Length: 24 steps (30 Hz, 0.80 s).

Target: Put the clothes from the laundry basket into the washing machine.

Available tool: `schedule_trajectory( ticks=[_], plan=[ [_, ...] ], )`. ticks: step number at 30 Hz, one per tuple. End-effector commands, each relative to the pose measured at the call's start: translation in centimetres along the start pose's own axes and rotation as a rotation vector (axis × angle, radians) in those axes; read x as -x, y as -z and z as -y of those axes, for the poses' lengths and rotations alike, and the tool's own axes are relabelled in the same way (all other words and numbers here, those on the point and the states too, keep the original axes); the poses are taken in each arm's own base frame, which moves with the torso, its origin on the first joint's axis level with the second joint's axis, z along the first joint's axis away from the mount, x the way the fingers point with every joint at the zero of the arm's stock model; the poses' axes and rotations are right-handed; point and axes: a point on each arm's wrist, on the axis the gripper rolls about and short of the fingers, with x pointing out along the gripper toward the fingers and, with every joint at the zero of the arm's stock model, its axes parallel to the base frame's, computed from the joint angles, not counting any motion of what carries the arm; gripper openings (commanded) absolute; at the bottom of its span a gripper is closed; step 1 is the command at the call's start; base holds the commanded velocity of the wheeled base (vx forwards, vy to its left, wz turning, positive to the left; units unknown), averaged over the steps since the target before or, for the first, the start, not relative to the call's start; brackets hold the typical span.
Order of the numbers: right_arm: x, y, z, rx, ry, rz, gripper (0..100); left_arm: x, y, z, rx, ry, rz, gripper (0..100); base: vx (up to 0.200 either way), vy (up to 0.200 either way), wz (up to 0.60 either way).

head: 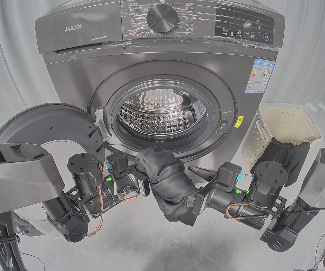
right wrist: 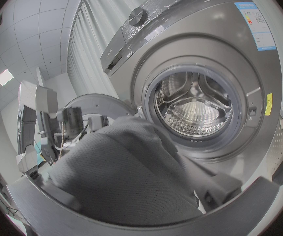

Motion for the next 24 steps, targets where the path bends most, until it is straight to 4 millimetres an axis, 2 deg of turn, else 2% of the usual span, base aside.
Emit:
schedule_trajectory(
  ticks=[1, 2, 5, 13, 21, 24],
  plan=[
    [1.7, 1.9, -0.5, -0.001, -0.011, -0.104, 100, 0.5, -1.7, 0.3, -0.004, 0.007, 0.049, 0, 0.0, 0.0, 0.0],
    [1.9, 2.1, -0.6, 0.0, -0.011, -0.115, 100, 0.5, -1.8, 0.3, -0.003, 0.007, 0.053, 0, 0.0, 0.0, 0.0],
    [4.2, 4.0, -0.9, -0.003, -0.019, -0.236, 100, 1.3, -2.7, 0.7, -0.001, 0.012, 0.068, 0, 0.0, 0.0, 0.0],
    [6.2, 5.4, -1.2, -0.003, -0.018, -0.337, 100, 2.8, -4.3, 1.1, -0.007, 0.016, 0.104, 0, 0.0, 0.0, 0.0],
    [5.5, 4.5, -0.9, -0.015, 0.009, -0.276, 100, 5.9, -4.7, 2.7, -0.003, 0.045, 0.078, 0, 0.0, 0.0, 0.0],
    [5.2, 4.1, -0.3, -0.018, 0.073, -0.24, 100, 7.1, -4.9, 3.2, -0.004, 0.055, 0.07, 0, 0.0, 0.0, 0.0]
  ],
)
